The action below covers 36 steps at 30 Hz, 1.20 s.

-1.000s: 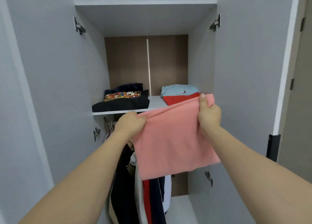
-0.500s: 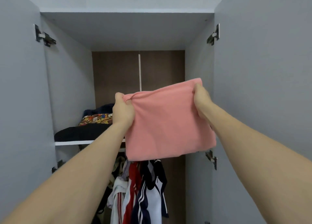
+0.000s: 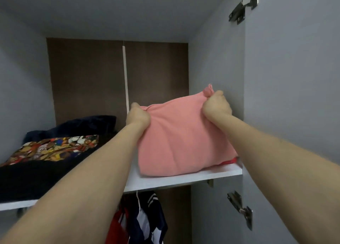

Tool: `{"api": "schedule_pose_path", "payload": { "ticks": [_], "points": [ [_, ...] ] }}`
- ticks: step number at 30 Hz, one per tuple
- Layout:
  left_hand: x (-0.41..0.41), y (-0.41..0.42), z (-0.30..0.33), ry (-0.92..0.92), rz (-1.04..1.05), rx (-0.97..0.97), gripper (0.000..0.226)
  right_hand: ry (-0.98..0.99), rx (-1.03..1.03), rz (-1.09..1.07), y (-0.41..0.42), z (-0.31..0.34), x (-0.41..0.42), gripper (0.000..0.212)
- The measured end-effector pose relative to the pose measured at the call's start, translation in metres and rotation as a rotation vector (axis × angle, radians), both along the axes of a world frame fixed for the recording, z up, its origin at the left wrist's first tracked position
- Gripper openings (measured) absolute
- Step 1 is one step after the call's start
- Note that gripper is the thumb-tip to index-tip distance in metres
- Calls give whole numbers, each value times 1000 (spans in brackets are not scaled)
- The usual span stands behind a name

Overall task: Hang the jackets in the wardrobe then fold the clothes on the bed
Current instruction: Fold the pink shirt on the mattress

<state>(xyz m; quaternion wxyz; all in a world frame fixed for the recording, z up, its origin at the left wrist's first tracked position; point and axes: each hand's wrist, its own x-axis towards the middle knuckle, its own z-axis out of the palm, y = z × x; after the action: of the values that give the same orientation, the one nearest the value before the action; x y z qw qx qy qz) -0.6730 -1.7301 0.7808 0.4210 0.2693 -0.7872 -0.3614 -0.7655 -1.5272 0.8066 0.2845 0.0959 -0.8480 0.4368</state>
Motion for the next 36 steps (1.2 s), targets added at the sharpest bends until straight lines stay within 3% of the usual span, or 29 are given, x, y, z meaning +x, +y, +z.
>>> {"api": "schedule_pose_path", "payload": {
  "ticks": [6, 9, 11, 16, 23, 25, 27, 29, 32, 36],
  "points": [
    [-67, -33, -35, -206, -47, 47, 38, -152, 348, -80, -29, -49, -69, 40],
    [-77, -37, -75, -319, -134, 20, 46, -253, 668, -11, -34, -79, -92, 50],
    [-80, -42, -96, -374, -163, -11, 53, -286, 774, 18, -36, -86, -103, 57],
    [-84, -54, -102, -310, -193, 8, 56, -362, 787, 43, -41, -86, -118, 58],
    [-73, -45, -96, -307, -178, 84, 51, -275, 551, 0, -36, -93, -115, 50],
    [-64, -36, -87, -463, -96, -30, 57, -284, 517, -32, -37, -93, -111, 51],
    [-53, -21, -70, -620, -31, -280, 60, -220, 519, -29, -38, -91, -105, 45],
    [-41, 0, -55, -639, -137, -452, 59, -87, 605, 3, -38, -88, -102, 44],
    [-24, 36, -65, -716, -447, -534, 68, 59, 751, 97, -38, -85, -101, 48],
    [-18, 52, -96, -841, -527, -488, 72, -148, 728, 212, -39, -88, -103, 34]
  ]
}}
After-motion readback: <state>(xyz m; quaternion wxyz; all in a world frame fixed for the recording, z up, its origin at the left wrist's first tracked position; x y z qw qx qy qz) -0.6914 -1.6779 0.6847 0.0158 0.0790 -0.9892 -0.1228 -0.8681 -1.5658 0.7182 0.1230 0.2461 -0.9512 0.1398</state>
